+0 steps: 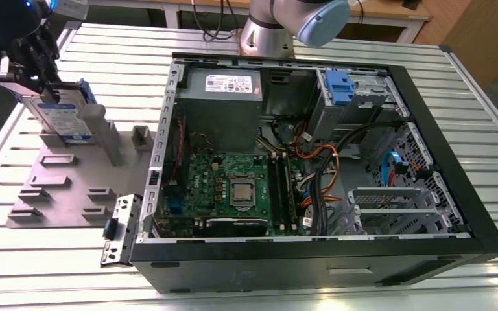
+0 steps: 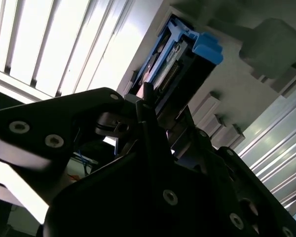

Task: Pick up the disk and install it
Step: 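Pick up the disk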

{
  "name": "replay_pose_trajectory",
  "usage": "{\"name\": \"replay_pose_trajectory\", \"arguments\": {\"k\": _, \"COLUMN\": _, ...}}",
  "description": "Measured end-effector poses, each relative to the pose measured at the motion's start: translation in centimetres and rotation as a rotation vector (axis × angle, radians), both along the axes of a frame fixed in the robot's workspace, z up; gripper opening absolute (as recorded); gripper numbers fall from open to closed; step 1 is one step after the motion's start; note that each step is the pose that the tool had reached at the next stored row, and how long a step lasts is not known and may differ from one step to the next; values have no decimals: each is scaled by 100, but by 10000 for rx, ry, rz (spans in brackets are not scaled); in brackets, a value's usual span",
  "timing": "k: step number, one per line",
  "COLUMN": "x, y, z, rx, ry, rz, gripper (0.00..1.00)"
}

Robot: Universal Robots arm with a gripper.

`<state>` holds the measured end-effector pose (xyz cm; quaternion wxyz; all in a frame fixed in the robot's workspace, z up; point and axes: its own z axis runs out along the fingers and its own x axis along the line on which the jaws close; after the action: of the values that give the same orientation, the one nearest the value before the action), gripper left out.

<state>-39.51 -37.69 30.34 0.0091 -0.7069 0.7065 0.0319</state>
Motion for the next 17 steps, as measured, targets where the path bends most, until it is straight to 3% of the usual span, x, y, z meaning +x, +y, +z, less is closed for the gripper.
{"name": "replay_pose_trajectory", "arguments": {"k": 6, "x": 0, "y": -15, "z": -13, "rx": -18, "ry": 3, "rz": -251, "gripper": 35}}
{"name": "replay_pose_trajectory", "arguments": {"k": 17, "x": 0, "y": -15, "z": -15, "rx": -16, "ry": 0, "rz": -258, "gripper": 35}}
